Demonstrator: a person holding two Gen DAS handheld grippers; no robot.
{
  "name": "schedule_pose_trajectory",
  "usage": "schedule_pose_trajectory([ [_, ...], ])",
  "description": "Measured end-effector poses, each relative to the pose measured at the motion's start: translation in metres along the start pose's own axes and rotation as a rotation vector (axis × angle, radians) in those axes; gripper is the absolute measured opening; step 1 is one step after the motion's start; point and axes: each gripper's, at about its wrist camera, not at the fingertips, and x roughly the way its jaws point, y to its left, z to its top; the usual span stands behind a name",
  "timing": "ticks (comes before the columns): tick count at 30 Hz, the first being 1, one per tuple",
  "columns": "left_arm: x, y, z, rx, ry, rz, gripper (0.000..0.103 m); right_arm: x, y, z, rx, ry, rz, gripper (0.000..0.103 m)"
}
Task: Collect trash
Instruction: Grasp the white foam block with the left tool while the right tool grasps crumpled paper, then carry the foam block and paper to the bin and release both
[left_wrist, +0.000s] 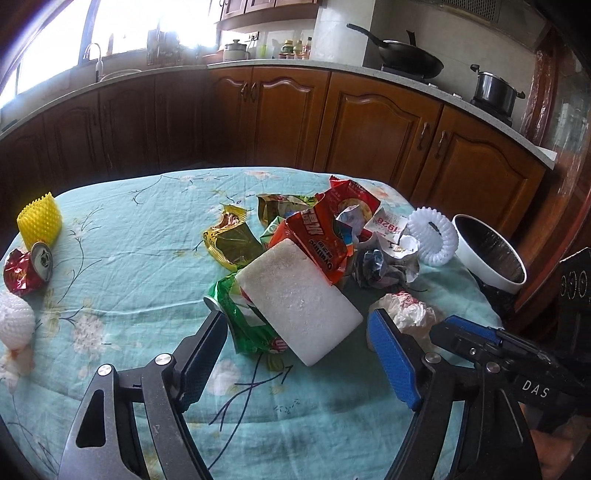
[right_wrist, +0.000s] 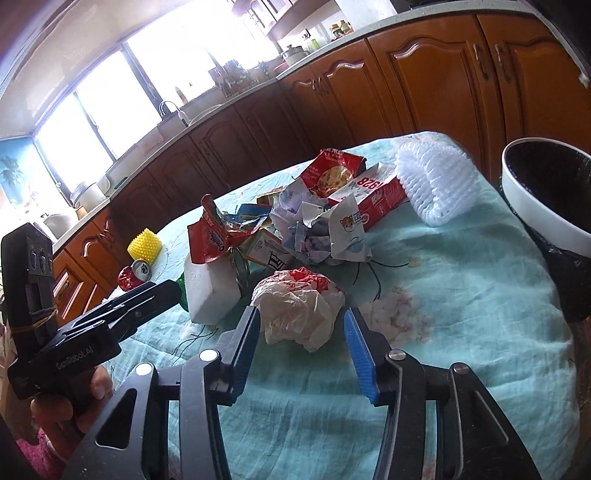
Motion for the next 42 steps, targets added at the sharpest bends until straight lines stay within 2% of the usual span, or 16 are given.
schedule_pose_trajectory([
  [2,0.009,0.001,0.006,-0.004,0.023,-0.008,0.078,0.01,-0.005,0.002,0.011,0.026,0.02,0.045],
  [4,0.019,-0.003,0.009,0.009,0.037,0.011,0.078,0.018,-0.009,0.002,0.026,0.052,0.04,0.036],
  [5,0.022,-0.004,0.01,0.014,0.044,0.02,0.078,0.021,-0.013,0.001,0.037,0.067,0.055,0.025],
  [7,0.031,-0.005,0.013,0.024,0.056,0.023,0.077,0.024,-0.018,0.0,0.061,0.078,0.082,0.022],
  [9,0.036,-0.006,0.013,0.038,0.069,0.02,0.071,0.021,-0.023,-0.002,0.074,0.075,0.102,0.019],
  [16,0.046,-0.017,0.004,0.088,0.068,0.018,0.057,-0.008,-0.028,-0.002,0.073,0.026,0.114,0.017],
  [17,0.044,-0.018,0.002,0.092,0.064,0.015,0.023,-0.012,-0.03,-0.003,0.076,0.019,0.113,0.017],
  [20,0.035,-0.017,0.0,0.08,0.064,-0.017,0.017,-0.028,-0.033,-0.005,0.088,-0.004,0.111,0.017],
  [28,0.014,-0.024,-0.009,0.103,0.033,-0.068,0.009,-0.046,-0.037,-0.009,0.097,-0.044,0.081,0.017],
  [36,-0.008,-0.055,-0.005,0.179,-0.016,-0.162,0.008,-0.067,-0.048,-0.007,0.12,-0.099,0.036,0.017],
  [42,-0.002,-0.08,-0.005,0.23,0.0,-0.227,0.008,-0.088,-0.07,-0.005,0.144,-0.133,-0.021,0.017],
])
